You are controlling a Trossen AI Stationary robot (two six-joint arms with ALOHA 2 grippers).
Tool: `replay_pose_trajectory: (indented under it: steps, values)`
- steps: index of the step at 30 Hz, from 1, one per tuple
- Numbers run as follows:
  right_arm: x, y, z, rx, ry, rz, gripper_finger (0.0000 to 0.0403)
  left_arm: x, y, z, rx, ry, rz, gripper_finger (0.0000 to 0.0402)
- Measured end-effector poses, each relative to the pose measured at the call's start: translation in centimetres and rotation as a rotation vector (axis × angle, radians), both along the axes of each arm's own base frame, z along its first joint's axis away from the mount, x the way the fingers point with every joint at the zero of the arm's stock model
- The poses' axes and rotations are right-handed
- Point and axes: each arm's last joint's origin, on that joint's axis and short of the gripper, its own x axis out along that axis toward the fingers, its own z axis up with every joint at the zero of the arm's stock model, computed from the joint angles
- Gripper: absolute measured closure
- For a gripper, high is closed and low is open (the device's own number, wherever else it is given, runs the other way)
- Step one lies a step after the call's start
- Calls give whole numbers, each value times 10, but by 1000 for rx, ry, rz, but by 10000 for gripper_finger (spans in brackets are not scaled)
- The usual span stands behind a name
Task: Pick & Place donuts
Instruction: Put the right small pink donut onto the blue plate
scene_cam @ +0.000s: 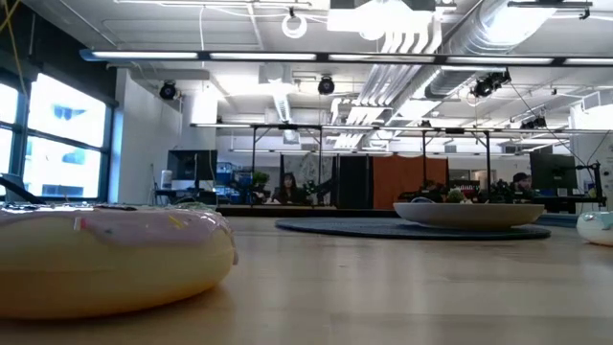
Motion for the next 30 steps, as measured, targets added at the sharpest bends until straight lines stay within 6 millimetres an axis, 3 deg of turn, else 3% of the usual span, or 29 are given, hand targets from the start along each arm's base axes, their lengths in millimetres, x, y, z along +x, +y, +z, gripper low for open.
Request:
replay_pose_trajectory:
  steps: [9, 21, 30]
  values:
    - [-3, 0, -1, -82, -101, -31, 234, 0, 0, 0, 0, 0, 0, 229]
    - [-8, 3, -1, -44, -40, 31, 304, 0, 0, 0, 0, 0, 0, 229]
    - [-7, 13, -15, -93, -87, 12, 306, 0, 0, 0, 0, -1, 0, 229]
